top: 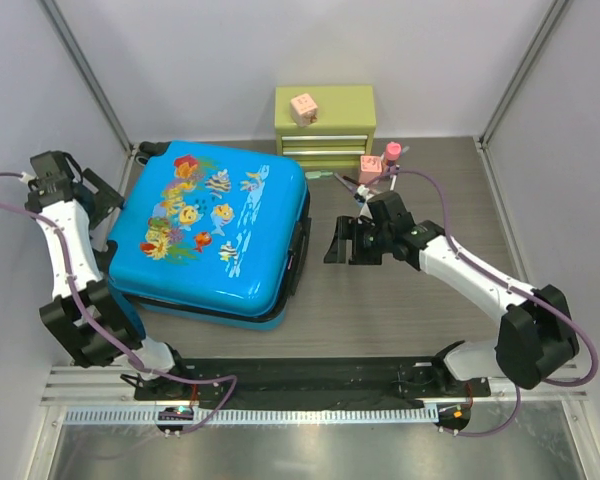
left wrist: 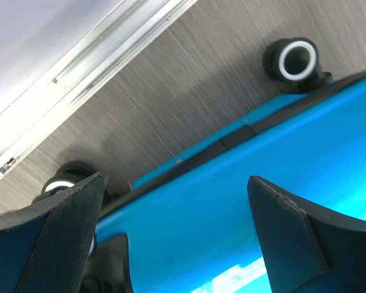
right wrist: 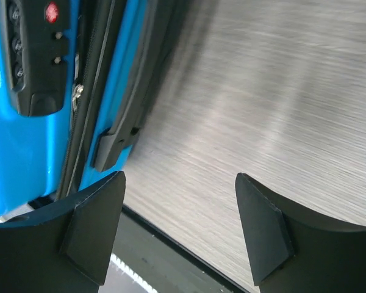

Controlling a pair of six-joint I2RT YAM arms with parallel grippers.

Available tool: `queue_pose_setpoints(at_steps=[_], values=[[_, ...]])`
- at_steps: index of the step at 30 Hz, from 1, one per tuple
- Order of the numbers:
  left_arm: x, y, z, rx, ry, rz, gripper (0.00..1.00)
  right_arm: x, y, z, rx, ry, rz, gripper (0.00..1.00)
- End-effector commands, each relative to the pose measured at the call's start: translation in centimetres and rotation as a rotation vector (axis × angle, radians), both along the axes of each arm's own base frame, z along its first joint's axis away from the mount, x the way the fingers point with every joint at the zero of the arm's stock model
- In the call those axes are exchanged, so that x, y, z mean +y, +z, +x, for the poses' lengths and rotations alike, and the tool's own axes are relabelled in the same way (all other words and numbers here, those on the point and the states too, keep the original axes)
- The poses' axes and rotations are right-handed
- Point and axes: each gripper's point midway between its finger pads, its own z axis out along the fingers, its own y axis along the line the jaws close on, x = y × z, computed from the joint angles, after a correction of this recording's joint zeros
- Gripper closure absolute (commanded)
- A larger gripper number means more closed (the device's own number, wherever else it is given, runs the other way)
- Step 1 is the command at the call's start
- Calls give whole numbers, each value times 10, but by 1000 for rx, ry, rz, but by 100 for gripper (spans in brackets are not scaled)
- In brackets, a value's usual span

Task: Pack the luggage
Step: Zip the luggage at the center of the board.

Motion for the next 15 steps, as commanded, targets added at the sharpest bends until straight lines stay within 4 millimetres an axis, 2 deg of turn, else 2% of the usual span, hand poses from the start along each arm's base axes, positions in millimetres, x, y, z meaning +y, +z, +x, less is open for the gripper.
queue_pose_setpoints(at_steps=[1, 6, 8, 11, 12, 14, 15], values=[[-9, 54, -2, -107, -28, 41, 0, 29, 32, -3, -75, 108, 187, 22], [-16, 91, -2, -135, -40, 104, 0, 42, 55, -5, -118, 131, 293, 22], [-20, 100, -4, -135, -52, 139, 0, 48, 58, -8, -108, 139, 330, 23], [-41, 114, -1, -167, -110, 161, 0, 58, 60, -7, -101, 147, 372, 25], [-54, 117, 2, -167, -155, 184, 0, 63, 68, -5, -126, 160, 413, 25], [-69, 120, 3, -165, -197, 199, 0, 69, 63, -4, -116, 156, 449, 25], [-83, 119, 5, -164, -239, 200, 0, 74, 72, 0, -138, 154, 495, 25]])
